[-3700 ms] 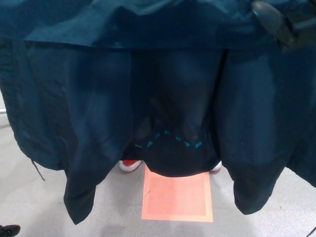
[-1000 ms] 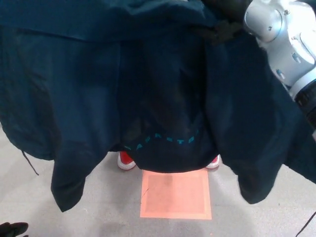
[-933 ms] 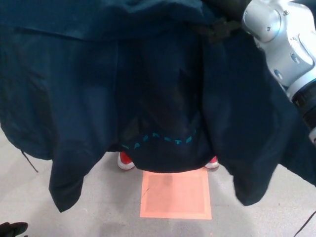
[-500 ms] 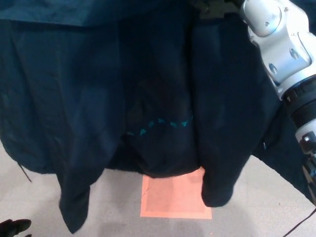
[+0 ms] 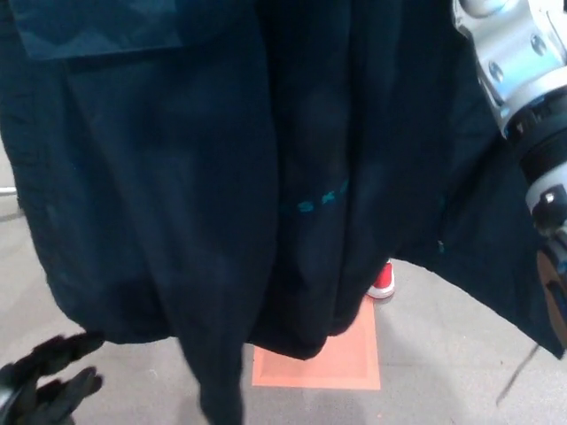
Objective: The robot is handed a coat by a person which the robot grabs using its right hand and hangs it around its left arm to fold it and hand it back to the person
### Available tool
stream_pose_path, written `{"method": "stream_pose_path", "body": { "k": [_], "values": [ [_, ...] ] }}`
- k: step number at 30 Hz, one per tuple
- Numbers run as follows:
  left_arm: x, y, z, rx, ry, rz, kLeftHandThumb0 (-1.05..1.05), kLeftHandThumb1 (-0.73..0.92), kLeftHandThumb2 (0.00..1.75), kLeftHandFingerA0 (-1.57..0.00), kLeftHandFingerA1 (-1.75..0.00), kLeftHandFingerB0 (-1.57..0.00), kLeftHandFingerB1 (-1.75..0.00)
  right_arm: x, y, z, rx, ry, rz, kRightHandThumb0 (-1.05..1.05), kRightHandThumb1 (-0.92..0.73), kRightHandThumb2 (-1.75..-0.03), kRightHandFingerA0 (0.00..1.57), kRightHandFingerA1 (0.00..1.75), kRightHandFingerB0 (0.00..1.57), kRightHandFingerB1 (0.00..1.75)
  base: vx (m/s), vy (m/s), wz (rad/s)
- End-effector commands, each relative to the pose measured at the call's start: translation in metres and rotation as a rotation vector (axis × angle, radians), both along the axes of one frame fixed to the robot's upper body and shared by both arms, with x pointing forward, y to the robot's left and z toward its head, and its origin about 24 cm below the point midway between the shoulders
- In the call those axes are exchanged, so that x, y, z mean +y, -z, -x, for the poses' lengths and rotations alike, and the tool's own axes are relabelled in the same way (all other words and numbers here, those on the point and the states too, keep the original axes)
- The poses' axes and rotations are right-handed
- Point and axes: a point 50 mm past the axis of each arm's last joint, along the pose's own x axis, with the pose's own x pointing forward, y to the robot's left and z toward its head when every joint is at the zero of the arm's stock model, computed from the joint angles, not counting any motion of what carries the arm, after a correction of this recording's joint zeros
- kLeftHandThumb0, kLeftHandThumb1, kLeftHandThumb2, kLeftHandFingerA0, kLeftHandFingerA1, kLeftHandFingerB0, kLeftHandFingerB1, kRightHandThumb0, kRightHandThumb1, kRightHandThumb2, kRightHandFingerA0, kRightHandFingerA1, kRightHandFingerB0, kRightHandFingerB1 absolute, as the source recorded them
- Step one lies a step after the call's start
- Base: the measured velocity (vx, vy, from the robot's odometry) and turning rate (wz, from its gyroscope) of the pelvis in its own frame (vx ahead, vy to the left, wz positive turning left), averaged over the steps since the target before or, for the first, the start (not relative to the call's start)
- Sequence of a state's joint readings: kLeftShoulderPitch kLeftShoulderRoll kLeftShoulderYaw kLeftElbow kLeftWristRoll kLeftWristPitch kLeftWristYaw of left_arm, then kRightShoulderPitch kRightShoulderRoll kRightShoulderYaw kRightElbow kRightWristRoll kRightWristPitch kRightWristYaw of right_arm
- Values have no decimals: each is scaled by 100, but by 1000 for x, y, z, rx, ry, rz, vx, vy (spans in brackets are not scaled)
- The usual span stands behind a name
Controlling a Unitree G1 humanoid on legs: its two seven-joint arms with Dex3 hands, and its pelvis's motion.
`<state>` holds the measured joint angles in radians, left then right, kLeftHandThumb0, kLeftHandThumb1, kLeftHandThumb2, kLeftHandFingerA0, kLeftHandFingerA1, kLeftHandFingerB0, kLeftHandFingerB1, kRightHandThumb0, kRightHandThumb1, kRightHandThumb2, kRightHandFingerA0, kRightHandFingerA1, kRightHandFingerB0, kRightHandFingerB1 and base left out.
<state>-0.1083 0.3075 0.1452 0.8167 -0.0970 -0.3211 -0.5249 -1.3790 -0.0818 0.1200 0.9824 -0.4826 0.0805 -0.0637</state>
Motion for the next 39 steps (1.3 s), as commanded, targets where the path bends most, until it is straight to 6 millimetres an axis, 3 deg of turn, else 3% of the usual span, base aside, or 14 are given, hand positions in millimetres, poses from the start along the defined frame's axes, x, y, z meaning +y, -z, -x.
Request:
{"method": "stream_pose_path", "body": {
  "k": [1,10,11,14,15,17,19,20,27,30,31,32,34,39],
  "values": [
    [-30,-31,2,-47,285,232,-74,87,66,-33,-38,-26,-33,18,-59,12,-213,-23,-104,-45,-85,-67,129,78,107,96,0,0,0],
    [-84,-55,1,-30,561,278,-70,86,65,-27,-39,-19,-33,37,-66,15,-202,-55,-80,-42,-85,-68,126,68,113,80,0,0,0],
    [-89,-55,1,-20,577,289,-69,85,65,-26,-39,-18,-33,39,-66,15,-202,-57,-79,-42,-86,-65,120,91,108,89,0,0,0],
    [-103,-57,-1,2,656,279,-73,85,65,-23,-38,-15,-31,45,-63,15,-194,-87,-85,-44,-87,-66,115,112,104,102,0,0,0],
    [-107,-58,-2,-4,684,265,-37,53,109,-1,-48,0,-47,47,-62,16,-199,-95,-92,-43,-85,-67,110,133,99,117,0,0,0],
    [-112,-60,-2,2,704,258,-37,53,109,-1,-48,0,-47,50,-61,16,-206,-105,-95,-42,-85,-68,108,145,97,125,0,0,0],
    [-119,-61,-3,16,739,266,-37,53,109,-1,-48,0,-48,52,-61,16,-194,-112,-76,-44,-85,-67,119,119,106,109,0,0,0],
    [-124,-59,-4,27,752,257,-37,52,109,0,-47,0,-48,55,-61,16,-188,-115,-62,-44,-86,-68,128,72,115,82,0,0,0],
    [-141,-50,-5,61,766,262,-37,55,111,0,-48,0,-49,70,-61,20,-186,-153,-47,-41,-85,-67,126,70,112,76,0,0,0],
    [-146,-47,-10,75,771,256,-37,54,110,0,-48,0,-48,77,-68,24,-199,-180,-62,-40,-85,-66,125,88,105,87,0,0,0],
    [-149,-48,-14,71,774,249,-76,68,101,-9,-47,0,-40,81,-74,27,-217,-208,-75,-40,-86,-66,112,110,103,93,0,0,0],
    [-153,-48,-16,67,779,242,-76,68,101,-9,-47,0,-40,84,-78,30,-231,-230,-83,-40,-86,-66,112,110,103,93,0,0,0],
    [-157,-49,-21,62,794,248,-73,68,102,-5,-45,-1,-39,90,-85,34,-216,-270,-107,-41,-86,-65,124,81,113,80,0,0,0],
    [-173,-54,-31,68,808,252,-76,68,102,-11,-48,0,-40,110,-92,45,-214,-364,-118,-41,-86,-65,124,67,113,75,0,0,0]
  ]
}}
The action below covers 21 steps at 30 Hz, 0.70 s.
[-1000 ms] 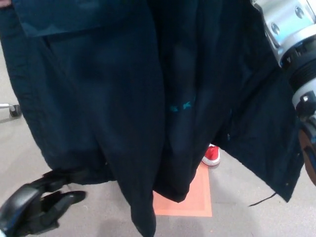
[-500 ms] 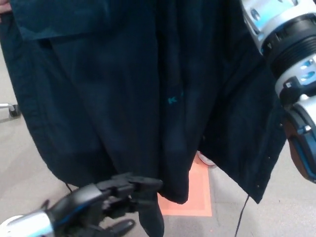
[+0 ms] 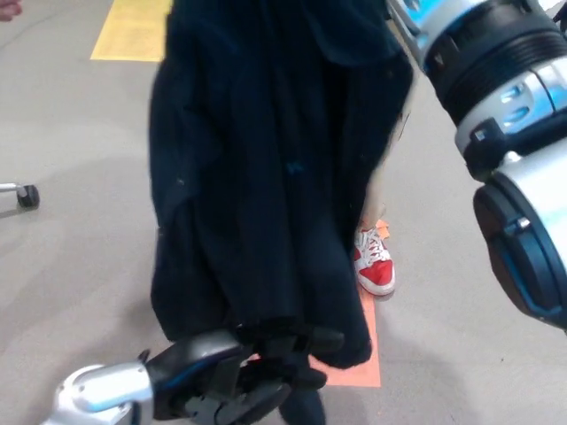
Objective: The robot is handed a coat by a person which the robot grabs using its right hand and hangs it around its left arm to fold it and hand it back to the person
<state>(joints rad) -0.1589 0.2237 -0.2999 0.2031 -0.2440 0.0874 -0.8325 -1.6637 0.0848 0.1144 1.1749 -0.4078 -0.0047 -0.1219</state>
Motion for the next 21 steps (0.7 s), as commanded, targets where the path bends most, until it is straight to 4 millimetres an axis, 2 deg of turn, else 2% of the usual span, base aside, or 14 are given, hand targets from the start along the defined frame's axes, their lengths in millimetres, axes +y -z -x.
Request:
{"method": "stream_pose_path", "body": {
  "k": [1,2,4,5,6,7,10,11,14,17,19,20,21],
  "values": [
    [-14,-1,-9,23,12,-36,-76,68,102,-11,-48,0,-40,31,-31,25,-88,-164,-41,-41,-86,-65,124,67,113,75,0,0,0],
    [-20,-3,-12,18,17,-37,-77,69,102,-9,-47,-1,-40,37,-32,28,-96,-175,-24,-41,-85,-68,126,66,118,75,0,0,0],
    [-26,-6,-15,0,26,-48,-78,70,104,-12,-47,0,-40,43,-31,31,-96,-200,-19,-38,-84,-67,124,67,111,78,0,0,0],
    [-28,-7,-17,-10,28,-53,-78,70,104,-12,-47,0,-40,45,-30,32,-91,-213,-21,-38,-84,-67,124,67,111,78,0,0,0],
    [-34,-10,-20,-19,37,-54,-74,70,106,-4,-45,-3,-37,49,-28,34,-100,-258,-17,-37,-85,-65,122,70,109,77,0,0,0],
    [-39,-13,-22,-23,42,-51,-73,69,106,-4,-44,-3,-37,53,-26,37,-108,-293,-20,-37,-85,-67,123,66,111,77,0,0,0],
    [-46,-16,-26,-29,50,-39,-77,71,105,-7,-43,-2,-35,59,-26,41,-110,-327,-32,-36,-86,-65,121,73,110,79,0,0,0],
    [-49,-16,-27,-30,48,-36,-71,70,106,-3,-44,-2,-37,61,-26,42,-109,-334,-30,-38,-86,-65,121,69,110,75,0,0,0],
    [-57,-16,-31,-12,35,-39,-74,68,104,-4,-45,-2,-38,68,-24,45,-65,-372,-46,-37,-86,-65,121,73,108,75,0,0,0],
    [-65,-19,-35,-37,42,-75,-73,70,107,-4,-45,-3,-38,77,-22,51,-95,-414,-30,-36,-88,-66,118,74,108,77,0,0,0],
    [-70,-21,-39,-85,55,-86,-77,75,108,-11,-48,0,-40,86,-20,57,-106,-454,-36,-36,-85,-67,123,67,109,78,0,0,0],
    [-72,-21,-40,-107,62,-97,-35,59,115,0,-49,0,-48,89,-19,59,-110,-468,-39,-36,-84,-67,125,67,109,78,0,0,0],
    [-74,-22,-41,-121,66,-112,-35,59,115,0,-49,0,-48,91,-19,61,-113,-476,-42,-36,-84,-67,125,67,109,78,0,0,0]
  ]
}}
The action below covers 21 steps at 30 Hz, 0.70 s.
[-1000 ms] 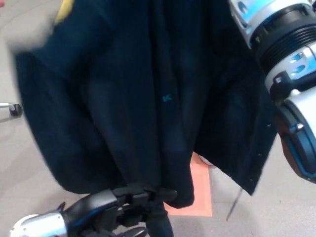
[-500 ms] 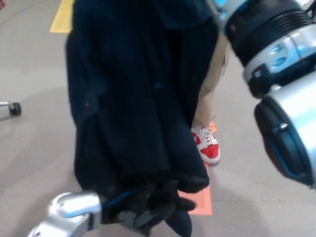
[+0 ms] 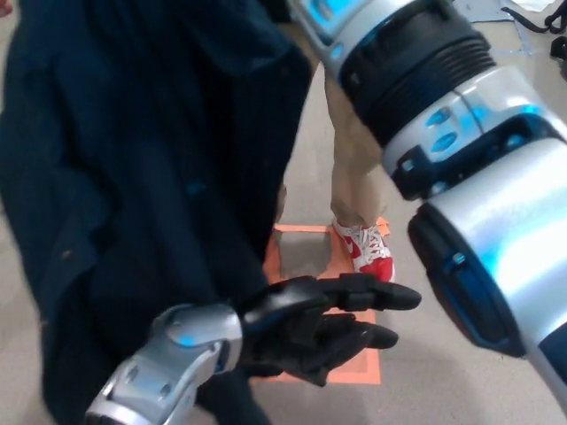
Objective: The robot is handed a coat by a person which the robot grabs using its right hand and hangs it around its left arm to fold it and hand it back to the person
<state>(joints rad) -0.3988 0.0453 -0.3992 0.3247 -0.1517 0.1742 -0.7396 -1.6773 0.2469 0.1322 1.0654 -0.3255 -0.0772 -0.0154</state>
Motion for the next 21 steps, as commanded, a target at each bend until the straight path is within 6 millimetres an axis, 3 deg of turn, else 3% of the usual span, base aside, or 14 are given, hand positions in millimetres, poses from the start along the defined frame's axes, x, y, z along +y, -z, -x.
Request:
{"method": "stream_pose_path", "body": {
  "k": [1,2,3,9,13,14,15,17,21],
  "values": [
    [-7,0,-8,-73,-25,-93,-34,60,115,0,-48,0,-48,22,-12,23,-93,-132,-36,-39,-85,-67,123,66,106,75,0,0,0],
    [-11,1,-9,-47,-43,-65,-35,60,114,0,-49,0,-48,26,-12,26,-54,-159,-48,-38,-85,-67,123,69,103,76,0,0,0],
    [-12,1,-10,-33,-52,-48,-67,90,67,-17,-36,-18,-33,28,-12,27,-40,-170,-55,-37,-84,-67,123,70,104,80,0,0,0],
    [-21,2,-21,39,-104,-9,-53,90,66,-18,-35,-25,-34,47,-26,52,-37,-295,-100,-40,-87,-66,122,76,114,82,0,0,0],
    [-19,2,-29,-7,-158,-80,-48,92,69,-17,-33,-21,-34,53,-31,65,-31,-357,-111,-41,-89,-66,122,74,115,82,0,0,0],
    [-14,0,-35,-140,-173,-174,-53,92,69,-33,-35,-35,-35,54,-34,71,-2,-404,-135,-40,-89,-66,120,75,108,83,0,0,0],
    [-10,-1,-38,-191,-196,-200,-58,76,105,-31,-53,-27,-50,55,-36,76,13,-428,-150,-39,-87,-66,122,74,106,85,0,0,0],
    [-5,-1,-44,-216,-236,-243,-60,77,109,-32,-53,-25,-49,56,-39,83,23,-442,-166,-38,-88,-66,122,83,105,92,0,0,0],
    [-2,0,-47,-238,-243,-272,-60,77,109,-32,-53,-25,-49,56,-44,91,12,-444,-170,-38,-89,-66,117,78,103,92,0,0,0]
  ]
}}
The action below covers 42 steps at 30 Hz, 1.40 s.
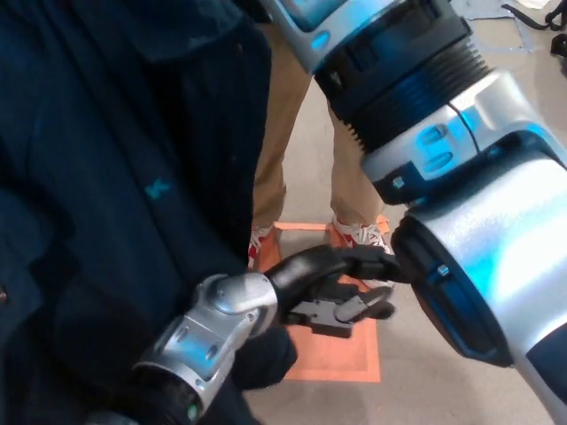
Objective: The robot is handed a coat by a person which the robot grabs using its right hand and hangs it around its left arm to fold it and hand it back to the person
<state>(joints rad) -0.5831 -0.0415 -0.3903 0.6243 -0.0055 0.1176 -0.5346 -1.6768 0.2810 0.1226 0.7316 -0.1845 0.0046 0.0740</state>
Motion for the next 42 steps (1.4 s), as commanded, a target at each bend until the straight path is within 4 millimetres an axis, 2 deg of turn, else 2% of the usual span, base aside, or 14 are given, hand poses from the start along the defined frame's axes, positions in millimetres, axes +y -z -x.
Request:
{"method": "stream_pose_path", "body": {
  "k": [1,3,19,21,22,24,25,26,28,30,32,39,40,42],
  "values": [
    [18,-9,-21,-14,-156,22,-19,85,70,-13,-60,-19,-47,39,-1,45,68,-199,-43,-35,-92,-67,124,81,114,85,0,0,0],
    [30,-19,-33,-34,-225,-17,-41,78,62,-52,-54,-42,-41,36,-11,54,34,-207,-91,-35,-92,-69,123,84,115,85,0,0,0],
    [36,-13,-32,-126,-221,-128,-41,78,62,-52,-54,-42,-41,40,-5,58,67,-228,-82,-35,-92,-69,123,84,115,85,0,0,0],
    [105,-74,-74,-354,-392,-143,-58,84,115,-33,-51,-26,-47,-64,-9,79,130,-313,-118,-35,-90,-66,113,90,108,90,0,0,0],
    [108,-73,-75,-244,-441,-26,-60,91,68,-32,-32,-37,-32,-69,-7,79,128,-310,-116,-35,-90,-67,117,86,112,90,0,0,0],
    [113,-69,-76,-205,-535,56,-70,85,67,-13,-26,-10,-23,-86,-2,79,125,-267,-110,-37,-90,-66,121,82,113,87,0,0,0],
    [119,-69,-75,-213,-528,56,-87,78,109,0,-13,0,-8,-97,1,79,132,-250,-118,-38,-90,-66,121,84,113,87,0,0,0],
    [128,-72,-75,-208,-520,70,-87,77,105,-3,-36,-9,-38,-118,9,76,114,-205,-164,-39,-88,-68,121,89,115,91,0,0,0],
    [135,-75,-77,-194,-542,67,-33,61,114,0,-50,0,-47,-134,15,74,107,-171,-179,-37,-91,-66,122,87,114,87,0,0,0],
    [142,-75,-77,-179,-579,46,-77,88,68,-12,-27,-11,-25,-151,21,71,119,-155,-192,-36,-92,-67,123,79,116,81,0,0,0],
    [147,-76,-78,-165,-620,33,-85,74,105,-5,-40,0,-37,-169,24,67,127,-124,-207,-37,-91,-67,124,77,117,79,0,0,0],
    [154,-80,-79,-175,-640,48,-76,87,67,-11,-27,-11,-26,-201,21,73,163,-31,-234,-40,-91,-69,126,87,119,89,0,0,0],
    [156,-82,-80,-173,-652,59,-76,86,67,-11,-27,-11,-26,-209,21,76,150,-20,-234,-34,-74,-112,116,101,111,100,0,0,0],
    [158,-83,-80,-172,-655,63,-76,87,68,-11,-26,-11,-26,-217,22,78,149,-18,-240,-32,-74,-113,116,102,110,100,0,0,0]
  ]
}}
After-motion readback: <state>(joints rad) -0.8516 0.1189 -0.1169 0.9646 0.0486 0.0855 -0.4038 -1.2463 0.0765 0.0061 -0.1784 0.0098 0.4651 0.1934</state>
